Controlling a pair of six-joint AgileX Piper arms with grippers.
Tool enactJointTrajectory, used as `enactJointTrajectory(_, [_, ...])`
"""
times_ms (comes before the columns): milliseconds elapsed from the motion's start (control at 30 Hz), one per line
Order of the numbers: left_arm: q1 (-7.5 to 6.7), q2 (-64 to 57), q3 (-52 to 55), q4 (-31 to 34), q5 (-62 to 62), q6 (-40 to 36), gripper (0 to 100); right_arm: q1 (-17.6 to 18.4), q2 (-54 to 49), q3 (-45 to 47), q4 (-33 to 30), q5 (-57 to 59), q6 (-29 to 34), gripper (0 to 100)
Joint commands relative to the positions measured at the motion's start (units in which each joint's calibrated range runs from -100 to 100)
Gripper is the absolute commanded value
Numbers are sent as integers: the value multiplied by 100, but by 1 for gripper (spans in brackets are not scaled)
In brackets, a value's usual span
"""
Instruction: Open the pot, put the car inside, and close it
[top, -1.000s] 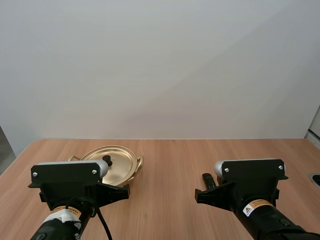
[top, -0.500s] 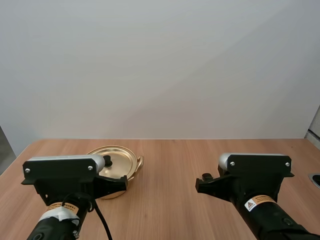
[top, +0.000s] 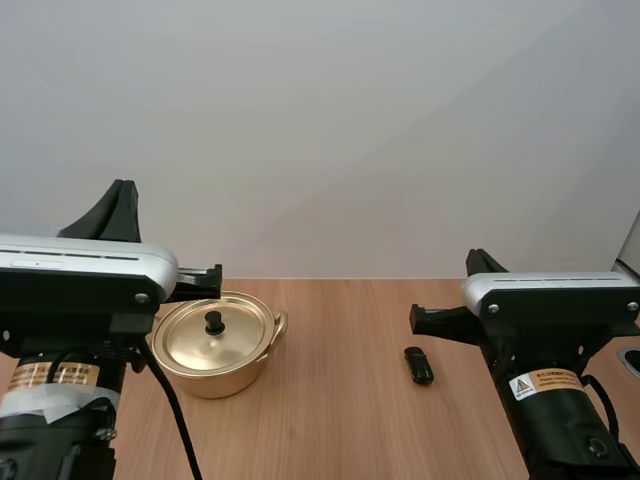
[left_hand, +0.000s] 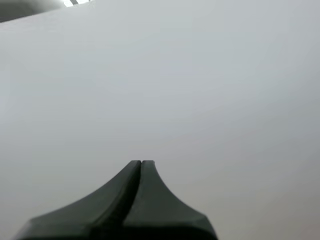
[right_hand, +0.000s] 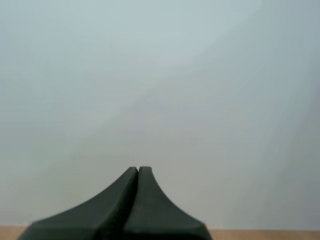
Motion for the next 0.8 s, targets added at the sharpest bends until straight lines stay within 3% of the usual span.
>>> enactJointTrajectory(0, [-3,0,2,18,81,-19,0,-5,5,0,-8,-3622,-10,0])
enactJointTrajectory(100, [-3,0,-142,18,341,-233,0,-5,5,0,-171,-3624,-655,0])
enactJointTrajectory(233, [-3,19,-738,-20,2631,-245,0,-5,5,0,-336,-2931,-1670,0])
enactJointTrajectory(333, [-3,459,-1214,-20,3959,-245,0,-5,5,-235,-378,-494,-2163,0])
enactJointTrajectory(533, [54,1278,-2021,-33,5563,39,0,-5,5,-1454,-133,4047,-2154,0])
enactJointTrajectory(667, [128,1802,-2550,-162,6676,294,0,-5,5,-1990,172,5784,-2154,0])
enactJointTrajectory(767, [197,2299,-2904,-554,7644,589,0,-5,5,-2080,351,6465,-2154,0])
